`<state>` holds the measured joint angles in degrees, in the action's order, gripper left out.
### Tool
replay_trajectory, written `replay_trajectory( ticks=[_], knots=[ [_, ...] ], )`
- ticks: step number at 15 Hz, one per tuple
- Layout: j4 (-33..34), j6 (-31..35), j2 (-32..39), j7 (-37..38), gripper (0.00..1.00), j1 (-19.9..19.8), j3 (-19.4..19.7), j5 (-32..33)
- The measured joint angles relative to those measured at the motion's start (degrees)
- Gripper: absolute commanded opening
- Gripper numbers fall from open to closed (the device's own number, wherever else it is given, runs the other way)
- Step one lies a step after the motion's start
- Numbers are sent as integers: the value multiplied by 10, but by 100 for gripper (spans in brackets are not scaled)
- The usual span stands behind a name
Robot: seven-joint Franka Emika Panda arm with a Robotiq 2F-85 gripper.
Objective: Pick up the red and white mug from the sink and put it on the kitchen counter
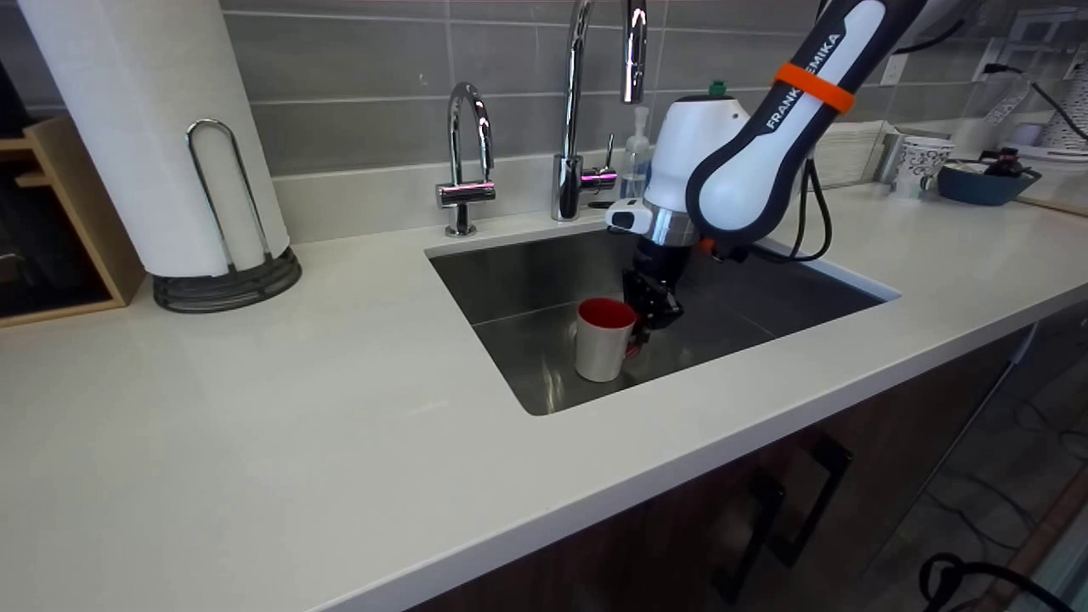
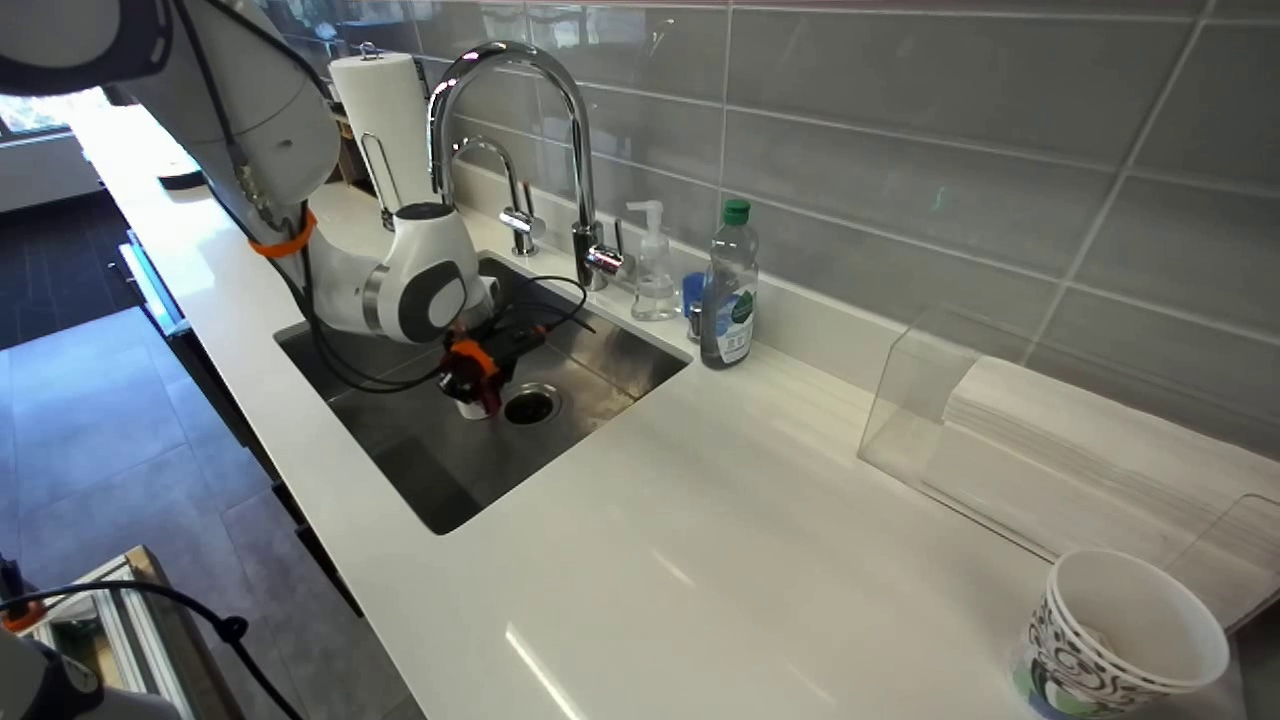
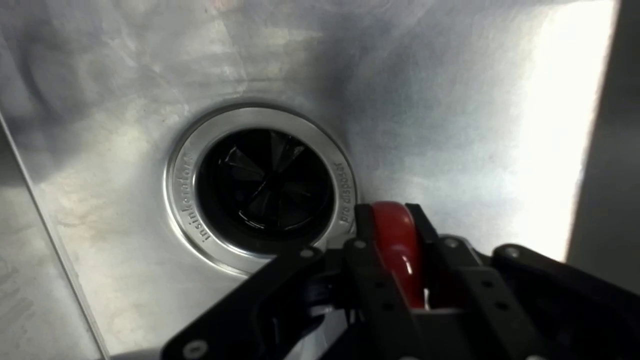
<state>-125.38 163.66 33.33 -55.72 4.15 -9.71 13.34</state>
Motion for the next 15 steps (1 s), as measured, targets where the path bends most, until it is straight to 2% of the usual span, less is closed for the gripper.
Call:
replay_trajectory(
  ticks=[5,15],
  knots=[
    [0,-17,1,0,5,-22,-24,-4],
    [-5,-27,2,-42,5,-126,-121,-63]
  ],
)
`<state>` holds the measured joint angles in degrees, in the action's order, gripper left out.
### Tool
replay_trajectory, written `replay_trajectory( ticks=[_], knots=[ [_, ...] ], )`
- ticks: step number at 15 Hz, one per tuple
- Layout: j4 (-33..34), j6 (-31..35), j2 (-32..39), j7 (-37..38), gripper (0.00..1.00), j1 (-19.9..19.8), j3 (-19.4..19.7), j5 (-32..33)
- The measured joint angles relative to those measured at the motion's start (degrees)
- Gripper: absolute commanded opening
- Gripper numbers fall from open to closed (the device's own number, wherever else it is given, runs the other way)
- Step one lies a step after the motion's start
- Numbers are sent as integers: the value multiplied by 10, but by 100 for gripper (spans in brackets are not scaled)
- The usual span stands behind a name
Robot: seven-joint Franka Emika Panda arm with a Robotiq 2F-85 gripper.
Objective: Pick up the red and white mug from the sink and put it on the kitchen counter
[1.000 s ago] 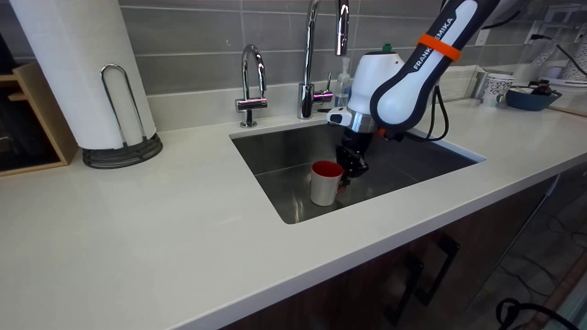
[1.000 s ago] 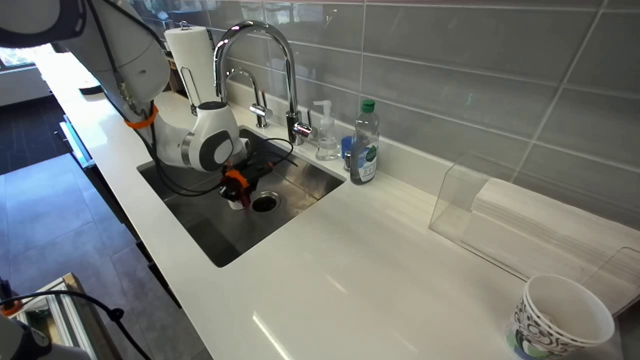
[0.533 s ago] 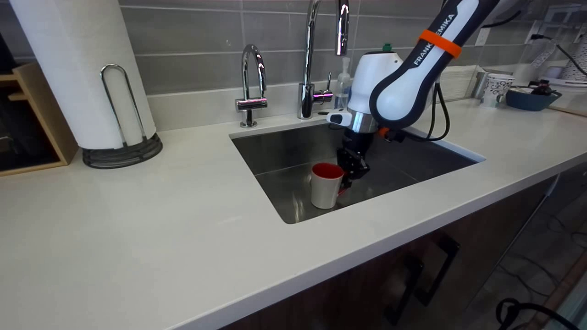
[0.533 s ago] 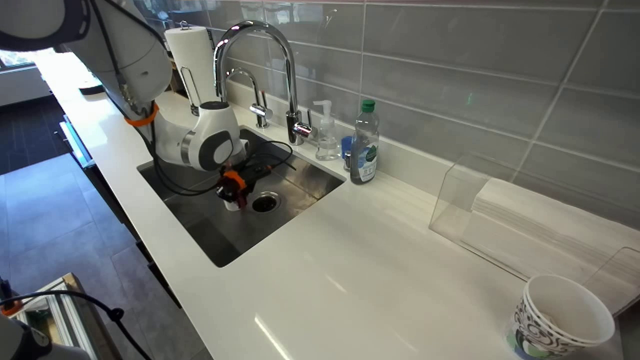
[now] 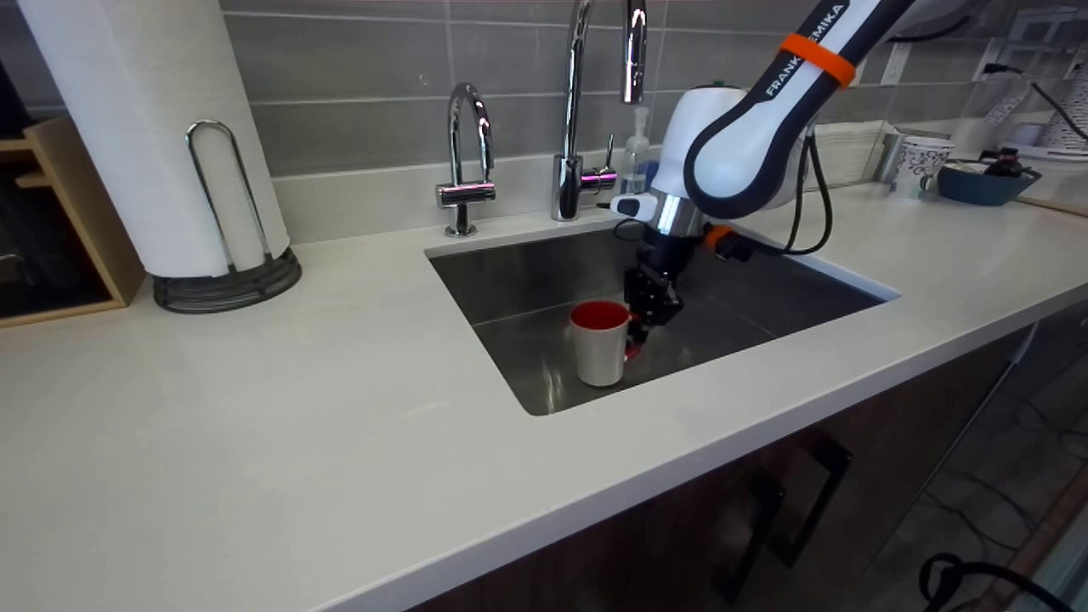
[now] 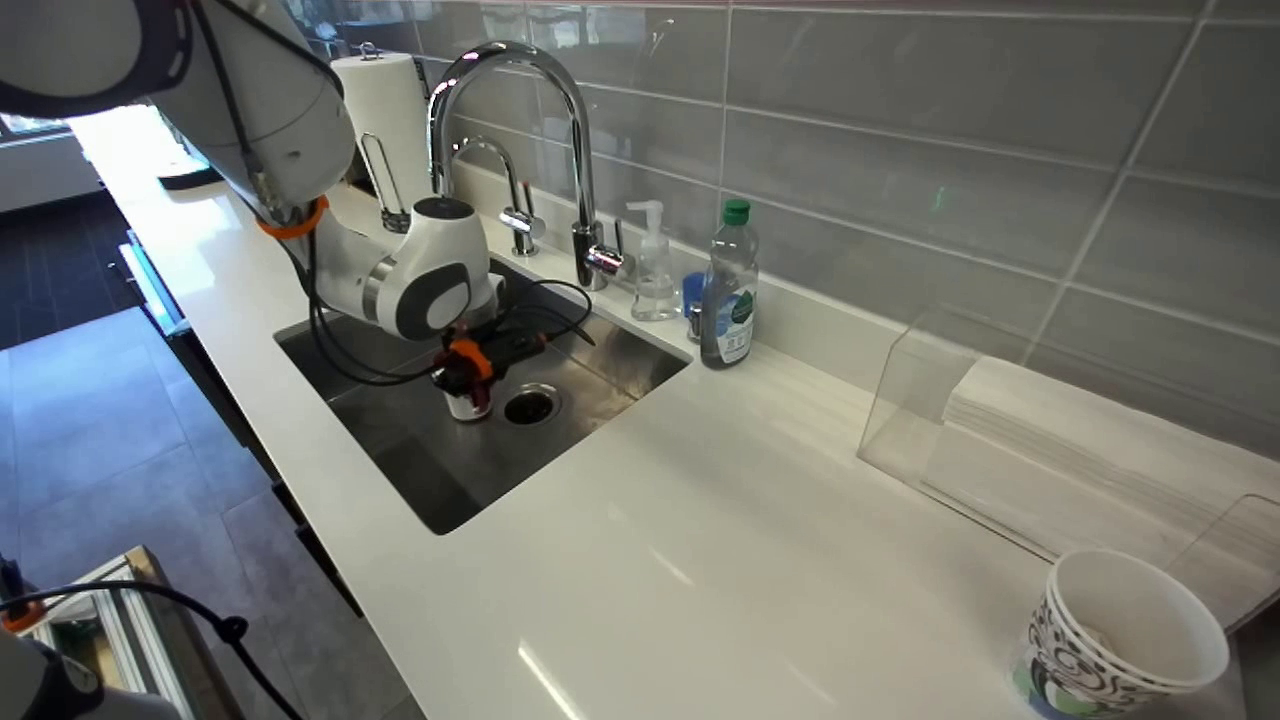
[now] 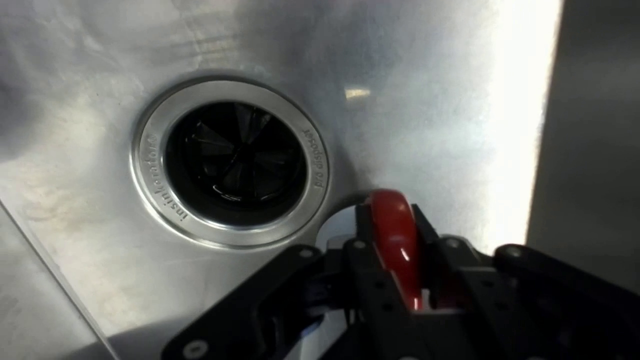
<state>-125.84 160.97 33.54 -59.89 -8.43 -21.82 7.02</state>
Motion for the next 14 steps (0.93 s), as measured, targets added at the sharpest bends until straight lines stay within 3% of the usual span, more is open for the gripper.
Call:
replay_trajectory(
  ticks=[4,14],
  knots=[
    [-2,0,-9,-21,5,-30,-27,-27],
    [-2,-17,-7,-25,5,-33,-18,-33]
  ],
)
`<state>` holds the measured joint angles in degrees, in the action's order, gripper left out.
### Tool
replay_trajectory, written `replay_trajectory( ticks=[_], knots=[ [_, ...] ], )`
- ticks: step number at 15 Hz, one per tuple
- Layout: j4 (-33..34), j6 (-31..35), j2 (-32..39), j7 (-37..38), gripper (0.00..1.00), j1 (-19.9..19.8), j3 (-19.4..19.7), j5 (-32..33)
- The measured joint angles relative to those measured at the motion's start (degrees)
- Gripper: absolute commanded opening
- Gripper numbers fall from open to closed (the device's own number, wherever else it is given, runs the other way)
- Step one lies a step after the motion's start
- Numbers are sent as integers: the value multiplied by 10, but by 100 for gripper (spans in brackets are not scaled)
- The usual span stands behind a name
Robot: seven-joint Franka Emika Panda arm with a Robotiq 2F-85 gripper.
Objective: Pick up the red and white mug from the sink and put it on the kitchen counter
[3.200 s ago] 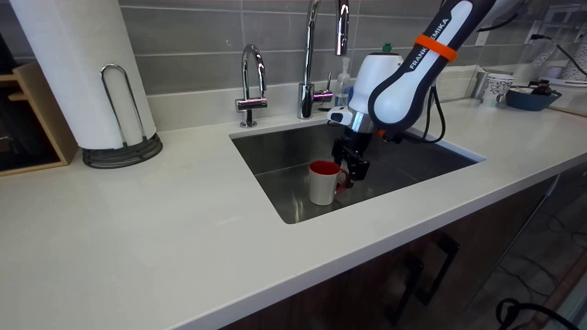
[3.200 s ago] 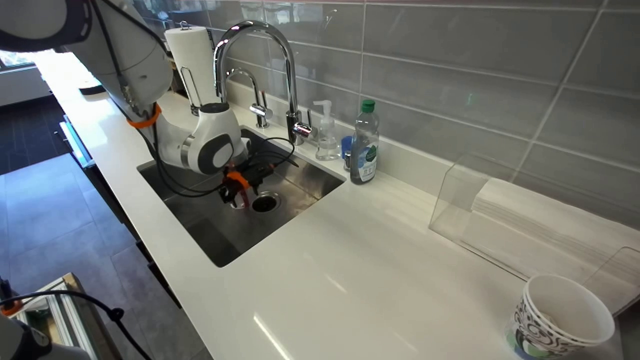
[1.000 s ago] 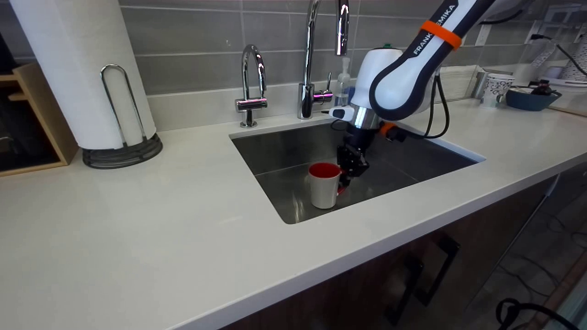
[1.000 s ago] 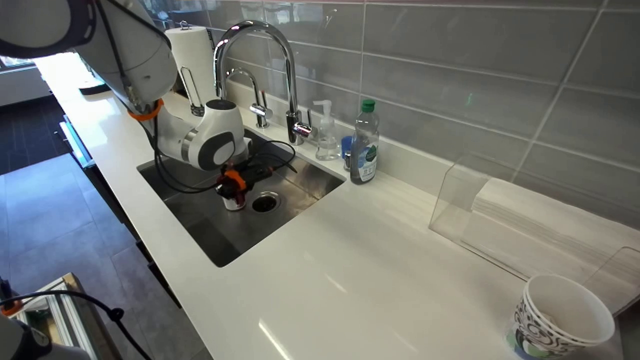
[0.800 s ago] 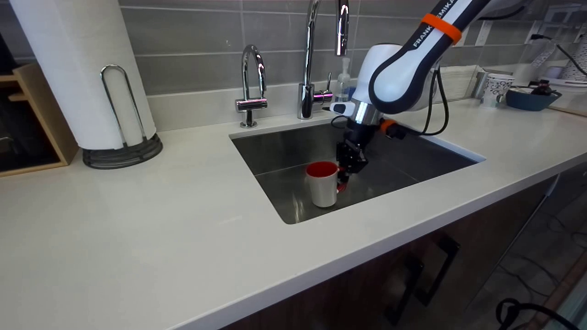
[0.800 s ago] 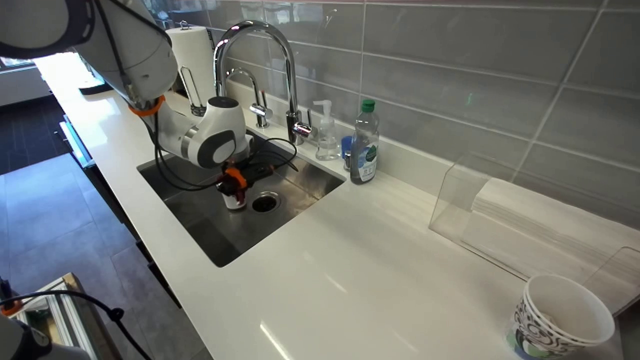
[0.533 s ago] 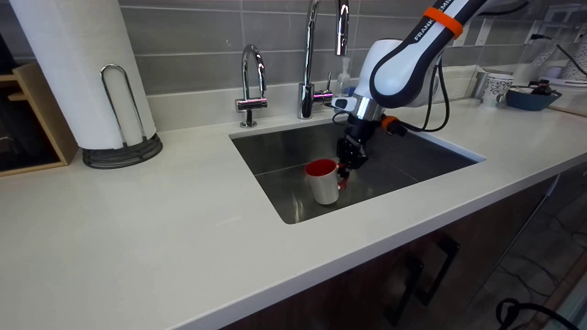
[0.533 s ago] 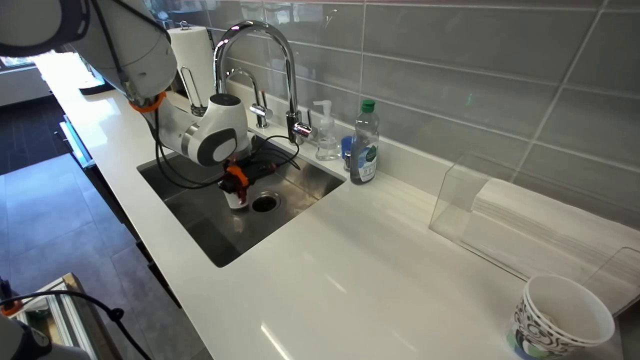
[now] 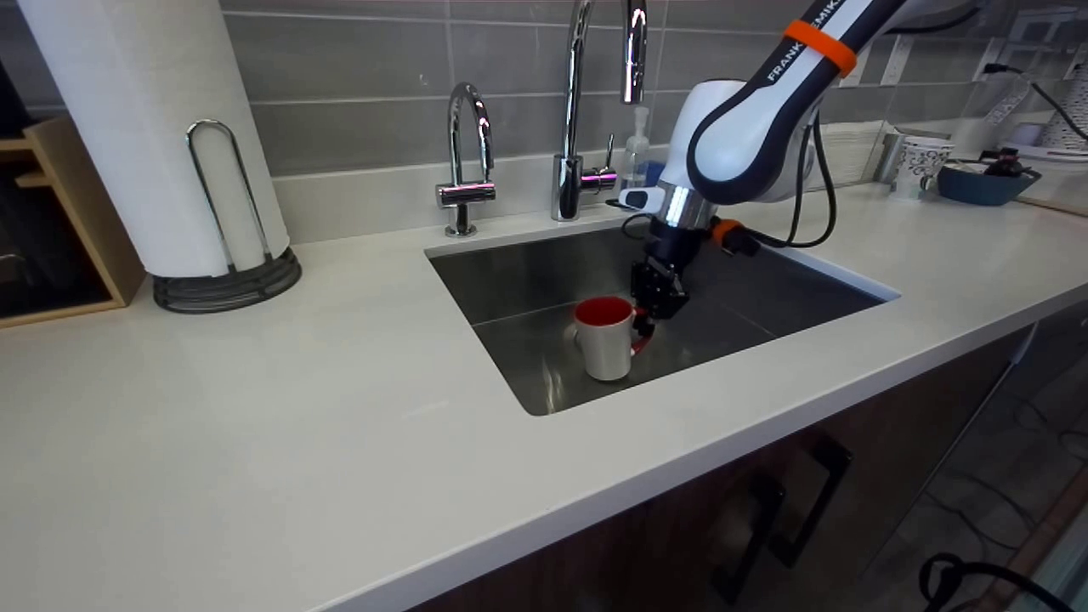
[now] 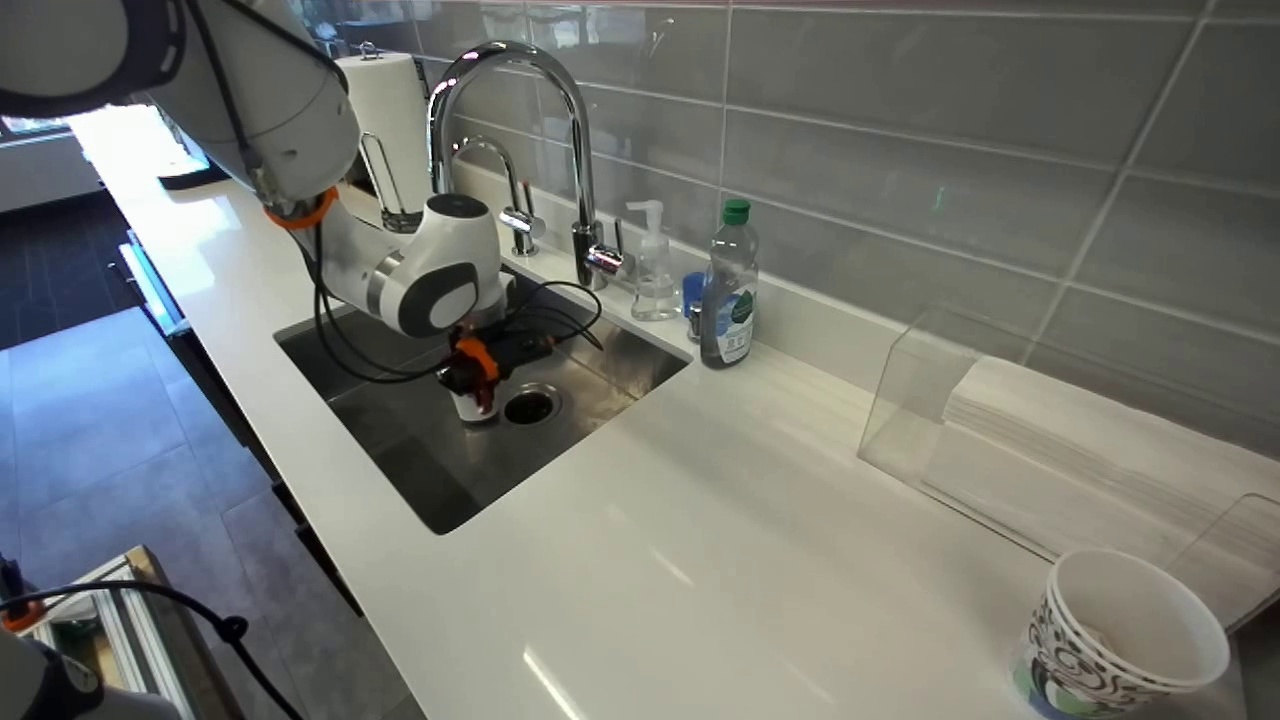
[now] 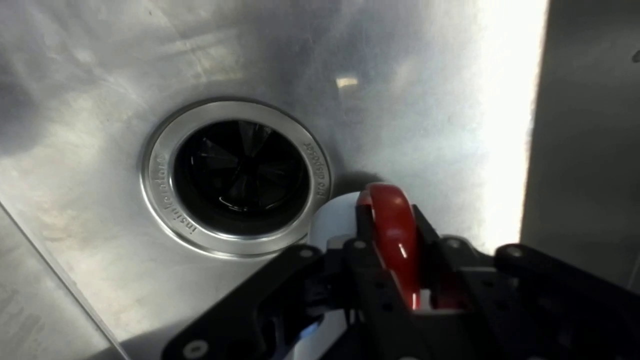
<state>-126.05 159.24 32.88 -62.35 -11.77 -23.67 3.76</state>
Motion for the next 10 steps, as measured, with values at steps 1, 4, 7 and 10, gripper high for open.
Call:
replay_trajectory(
  ticks=[1,4,7,10],
  knots=[
    [0,-3,0,0,5,1,2,0],
    [0,-9,0,0,5,6,10,0],
    [0,-14,0,0,5,16,22,0],
    [0,-21,0,0,5,33,40,1]
  ],
)
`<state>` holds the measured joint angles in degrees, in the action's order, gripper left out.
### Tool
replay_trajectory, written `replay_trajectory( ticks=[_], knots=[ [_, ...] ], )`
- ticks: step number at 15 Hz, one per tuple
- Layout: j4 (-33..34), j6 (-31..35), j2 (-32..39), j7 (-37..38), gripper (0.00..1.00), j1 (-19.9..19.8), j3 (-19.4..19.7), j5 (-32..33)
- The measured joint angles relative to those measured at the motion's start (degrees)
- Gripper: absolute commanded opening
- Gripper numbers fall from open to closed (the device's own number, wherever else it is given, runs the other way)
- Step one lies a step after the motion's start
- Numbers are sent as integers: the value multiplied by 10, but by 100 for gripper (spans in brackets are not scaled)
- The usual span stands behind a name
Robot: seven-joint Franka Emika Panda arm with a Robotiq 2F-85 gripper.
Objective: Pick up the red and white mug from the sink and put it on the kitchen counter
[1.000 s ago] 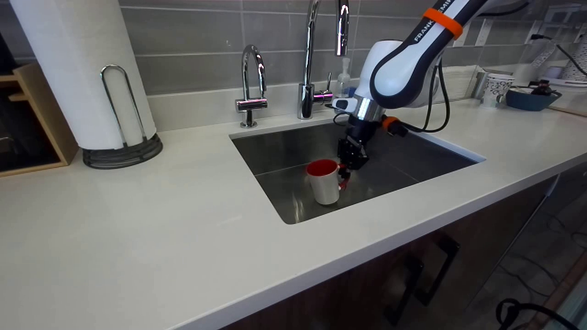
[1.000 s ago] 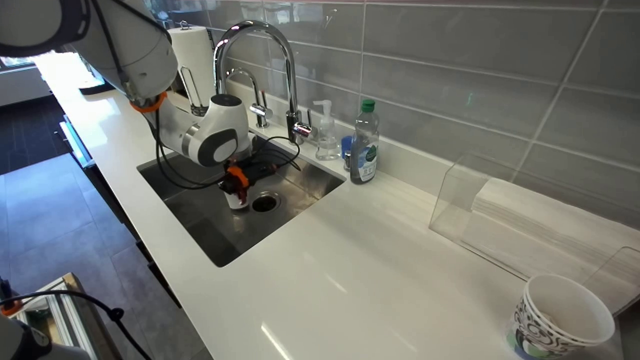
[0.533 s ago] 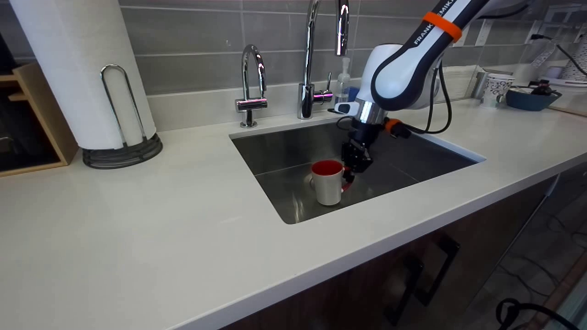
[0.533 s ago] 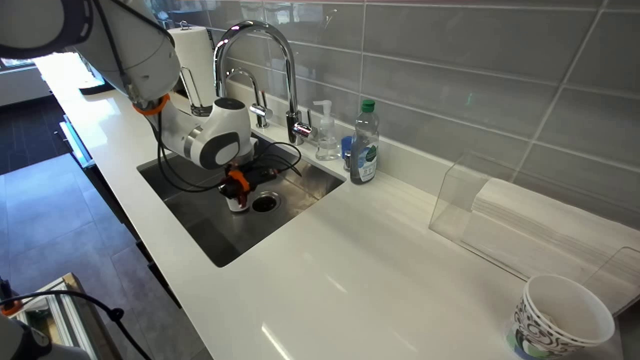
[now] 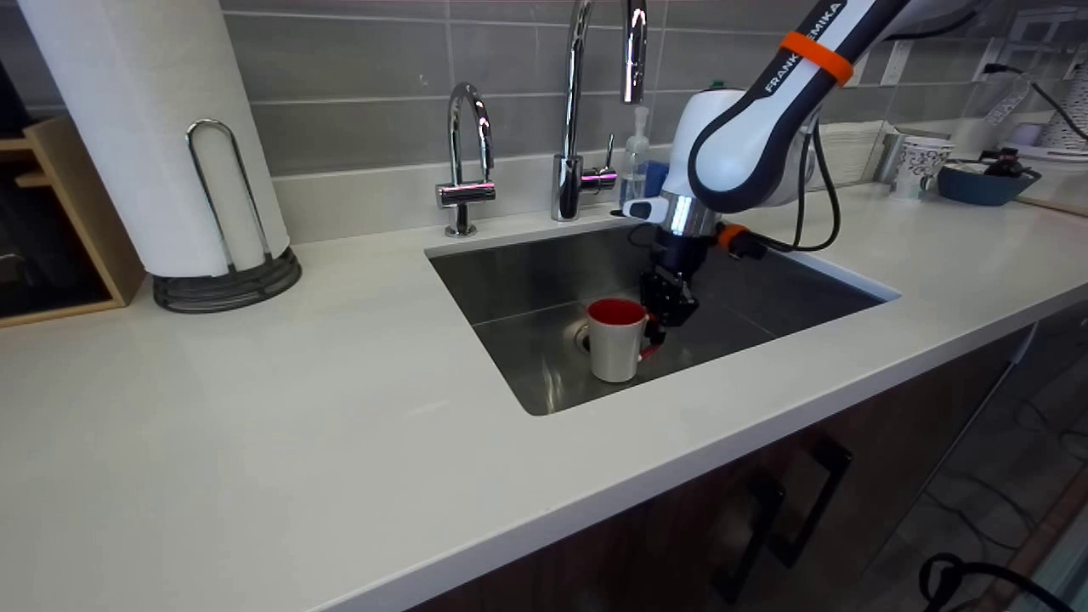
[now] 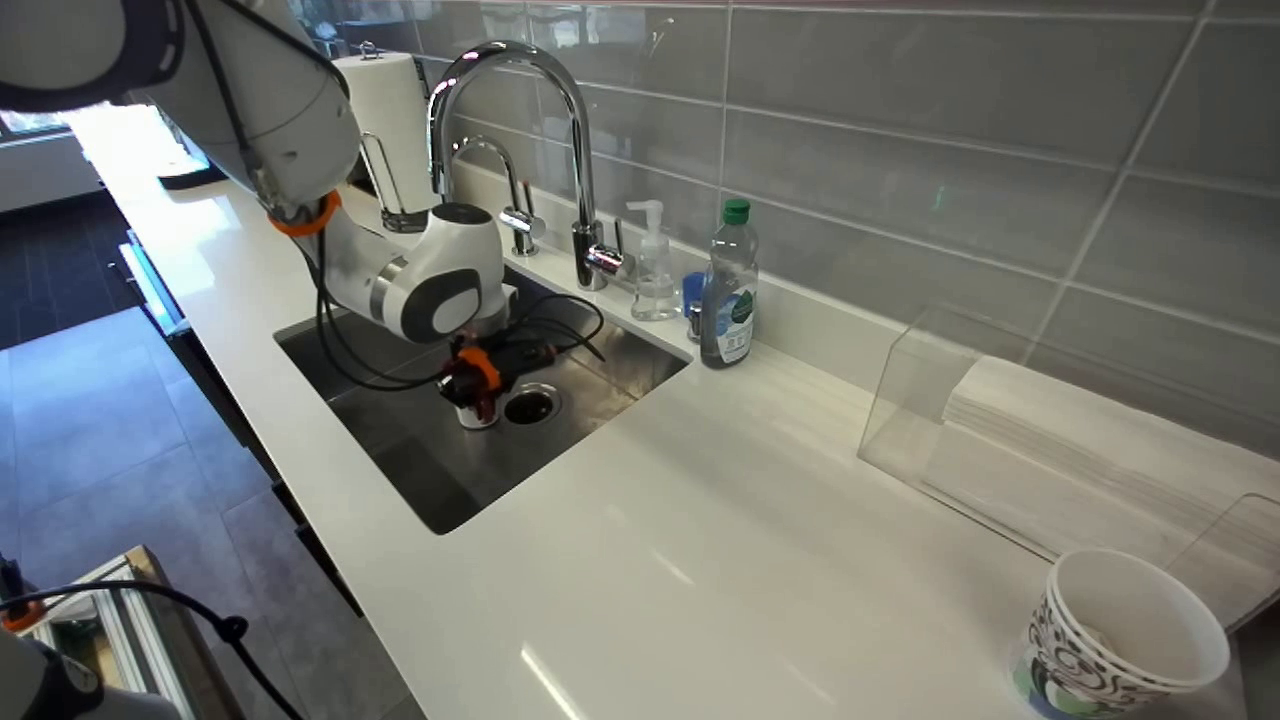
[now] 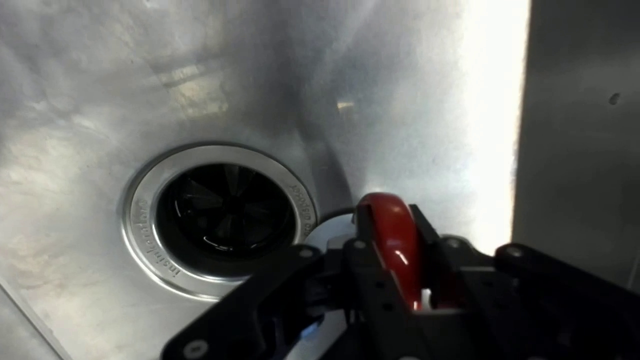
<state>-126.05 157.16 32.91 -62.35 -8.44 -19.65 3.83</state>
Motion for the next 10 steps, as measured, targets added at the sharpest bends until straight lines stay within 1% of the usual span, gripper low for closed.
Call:
replay_trajectory(
  ticks=[3,4,5,6,10],
  knots=[
    [0,-1,0,0,5,14,12,0],
    [0,-1,0,0,45,16,14,0],
    [0,-1,-1,0,46,20,18,1],
    [0,-1,-1,0,51,23,20,1],
    [0,-1,-6,4,79,35,32,2]
  ],
)
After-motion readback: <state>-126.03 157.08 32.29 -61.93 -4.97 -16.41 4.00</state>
